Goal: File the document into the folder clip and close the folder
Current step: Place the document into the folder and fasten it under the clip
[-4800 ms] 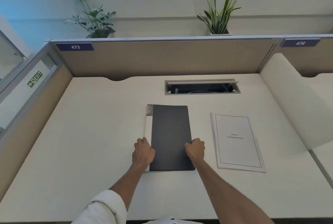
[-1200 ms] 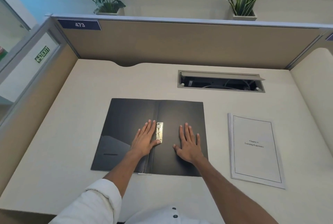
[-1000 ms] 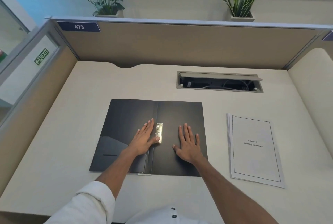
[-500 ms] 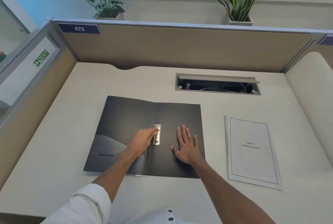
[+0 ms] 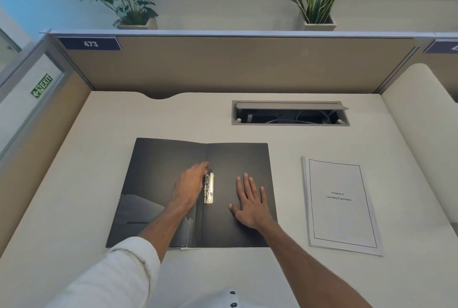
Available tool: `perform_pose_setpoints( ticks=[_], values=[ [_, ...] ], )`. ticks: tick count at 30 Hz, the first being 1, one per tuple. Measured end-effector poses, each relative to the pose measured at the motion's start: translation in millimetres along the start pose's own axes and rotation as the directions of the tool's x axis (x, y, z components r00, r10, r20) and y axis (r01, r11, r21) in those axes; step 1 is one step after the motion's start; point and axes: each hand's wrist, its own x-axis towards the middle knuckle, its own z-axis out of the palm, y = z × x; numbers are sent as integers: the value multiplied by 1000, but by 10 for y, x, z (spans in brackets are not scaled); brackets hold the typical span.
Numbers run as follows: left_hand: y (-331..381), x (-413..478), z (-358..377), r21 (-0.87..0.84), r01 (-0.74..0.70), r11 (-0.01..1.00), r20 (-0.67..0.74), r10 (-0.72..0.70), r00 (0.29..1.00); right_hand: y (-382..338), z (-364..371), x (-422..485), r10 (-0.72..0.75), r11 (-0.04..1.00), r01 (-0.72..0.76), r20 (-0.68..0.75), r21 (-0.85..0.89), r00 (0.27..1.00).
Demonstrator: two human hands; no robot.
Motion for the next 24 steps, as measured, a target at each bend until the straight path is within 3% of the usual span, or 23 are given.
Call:
perform_pose_setpoints(
  ticks=[7, 16, 19, 24],
  values=[
    [-121, -12, 100, 248, -90, 965, 177, 46, 983, 13, 34, 17, -6, 1000, 6, -12, -5, 1000],
    [-47, -47, 137, 245, -78, 967, 210, 25, 977, 13, 8, 28, -31, 998, 31, -13, 52, 999],
    [88, -67, 149, 229, -74, 971, 173, 34, 984, 61, -74, -47, -50, 993, 58, -81, 103, 995],
    [523, -69, 298, 192, -83, 978, 142, 56, 988, 432, -194, -260, -10, 999, 18, -205, 37, 979]
  ],
)
